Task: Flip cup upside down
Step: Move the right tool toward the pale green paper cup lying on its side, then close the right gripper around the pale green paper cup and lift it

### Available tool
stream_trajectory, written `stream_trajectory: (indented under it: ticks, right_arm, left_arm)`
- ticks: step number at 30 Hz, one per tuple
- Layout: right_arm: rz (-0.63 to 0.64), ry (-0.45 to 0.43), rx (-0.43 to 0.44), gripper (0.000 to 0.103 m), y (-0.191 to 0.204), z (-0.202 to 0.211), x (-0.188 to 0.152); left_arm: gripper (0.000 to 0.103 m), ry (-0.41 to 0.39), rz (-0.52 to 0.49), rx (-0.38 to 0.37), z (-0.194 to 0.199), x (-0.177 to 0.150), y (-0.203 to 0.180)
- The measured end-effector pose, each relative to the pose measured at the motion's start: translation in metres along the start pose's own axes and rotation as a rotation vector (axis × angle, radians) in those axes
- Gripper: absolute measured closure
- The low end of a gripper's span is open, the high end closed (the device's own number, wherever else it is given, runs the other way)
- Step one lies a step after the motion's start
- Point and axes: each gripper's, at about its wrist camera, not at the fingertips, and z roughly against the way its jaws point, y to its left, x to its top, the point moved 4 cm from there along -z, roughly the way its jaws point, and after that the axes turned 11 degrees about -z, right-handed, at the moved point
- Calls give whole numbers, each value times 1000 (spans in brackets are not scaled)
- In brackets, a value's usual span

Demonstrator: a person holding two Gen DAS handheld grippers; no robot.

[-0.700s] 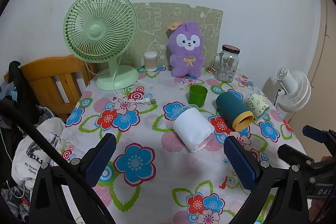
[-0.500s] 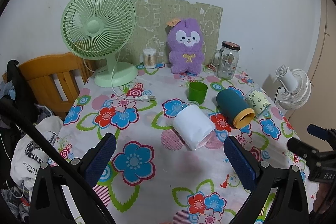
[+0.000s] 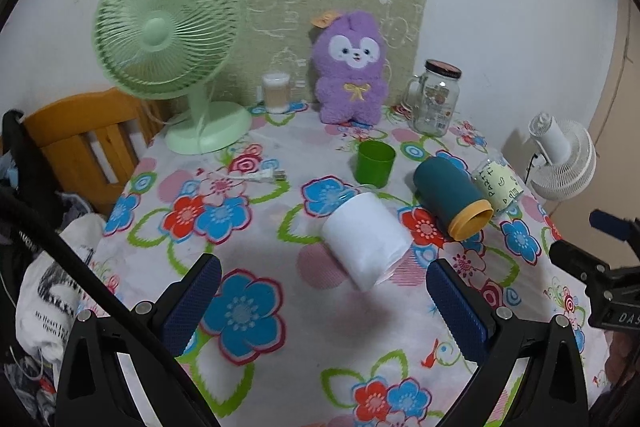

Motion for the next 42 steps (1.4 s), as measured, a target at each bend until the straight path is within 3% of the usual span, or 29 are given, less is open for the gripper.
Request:
stream_trajectory:
  ticks: [8,13,19,35,39,42]
  right_arm:
    - [-15,7,-65,0,-37,-27,23]
    - [-11,37,-45,0,-44,-53,38]
    - [-2,66,-19,0,-42,-82,52]
    - [-61,141,75,0,-60,-137,68]
    - [-61,178,115,17,-57,-148,67]
    - [-38,192,105,20,-55,-155,65]
  left_arm:
    - [0,-2,-158,-55,-28,37,-44]
    - [0,31,-307,-113,-55,54,-75]
    - [0,56,-418,-115,-83,66,-98]
    - [0,122,-455,-115,-133,89,-105]
    - [0,128,-452,-114,-136,90,-105]
    - [0,129,-449,-116,-136,90,-105]
